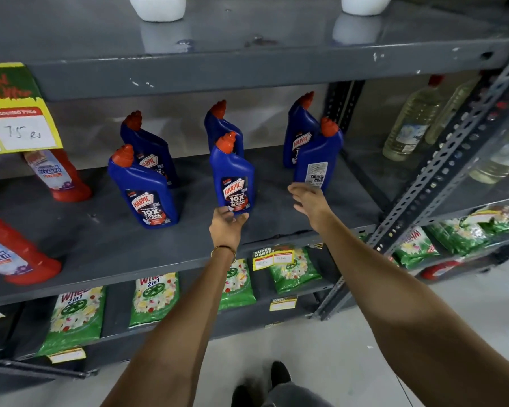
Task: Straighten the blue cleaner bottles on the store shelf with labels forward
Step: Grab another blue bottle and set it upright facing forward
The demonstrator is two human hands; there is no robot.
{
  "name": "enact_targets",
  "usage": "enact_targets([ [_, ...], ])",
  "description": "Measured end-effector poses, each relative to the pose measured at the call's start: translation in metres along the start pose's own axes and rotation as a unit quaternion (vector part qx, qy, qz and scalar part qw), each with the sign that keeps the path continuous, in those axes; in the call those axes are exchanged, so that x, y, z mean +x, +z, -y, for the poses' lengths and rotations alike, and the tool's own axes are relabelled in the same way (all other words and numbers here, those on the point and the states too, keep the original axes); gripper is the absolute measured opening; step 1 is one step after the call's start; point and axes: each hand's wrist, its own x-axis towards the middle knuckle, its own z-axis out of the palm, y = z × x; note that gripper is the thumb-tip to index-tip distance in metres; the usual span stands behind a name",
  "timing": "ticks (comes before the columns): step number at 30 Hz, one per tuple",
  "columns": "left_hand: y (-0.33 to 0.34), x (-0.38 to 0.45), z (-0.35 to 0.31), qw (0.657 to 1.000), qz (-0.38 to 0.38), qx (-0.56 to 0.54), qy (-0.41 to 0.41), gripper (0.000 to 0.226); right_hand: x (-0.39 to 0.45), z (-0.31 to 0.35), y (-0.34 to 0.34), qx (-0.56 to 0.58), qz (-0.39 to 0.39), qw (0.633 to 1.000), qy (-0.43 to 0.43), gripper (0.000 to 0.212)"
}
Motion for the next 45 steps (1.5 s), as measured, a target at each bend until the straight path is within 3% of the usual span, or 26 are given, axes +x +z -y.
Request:
enact_targets([
  [6, 0.035, -0.011, -0.018, 0.998, 0.052, 0.009, 0.021, 0.048, 0.011, 0.002, -0.041, -0.009, -0.099, 0.995, -0.004, 0.031],
  [10, 0.070, -0.007, -0.034, 0.996, 0.071, 0.020, 0.046, 0.053, 0.032, 0.011, -0.066, -0.028, -0.114, 0.993, -0.006, 0.044],
  [17, 0.136, 0.015, -0.064, 0.991, 0.117, 0.036, 0.052, 0.078, 0.072, 0.035, -0.101, -0.068, -0.019, 0.997, -0.033, 0.077],
  [19, 0.147, 0.023, -0.069, 0.988, 0.137, 0.050, 0.059, 0.083, 0.081, 0.039, -0.107, -0.096, 0.040, 0.993, -0.059, 0.070],
  [22, 0.158, 0.034, -0.070, 0.984, 0.144, 0.083, 0.070, 0.073, 0.085, 0.046, -0.111, -0.105, 0.126, 0.981, -0.102, 0.052],
  [24, 0.162, 0.039, -0.070, 0.981, 0.158, 0.095, 0.064, 0.071, 0.087, 0.047, -0.112, -0.104, 0.157, 0.976, -0.106, 0.053],
  [38, 0.164, 0.046, -0.072, 0.979, 0.177, 0.054, 0.090, 0.068, 0.095, 0.048, -0.113, -0.091, 0.169, 0.967, -0.168, 0.038],
  [42, 0.167, 0.036, -0.082, 0.987, 0.112, 0.028, 0.115, 0.054, 0.093, 0.061, -0.108, -0.031, 0.176, 0.966, -0.185, 0.040],
  [45, 0.175, 0.031, -0.089, 0.985, 0.059, 0.053, 0.156, 0.050, 0.089, 0.071, -0.099, -0.056, 0.190, 0.963, -0.185, 0.050],
])
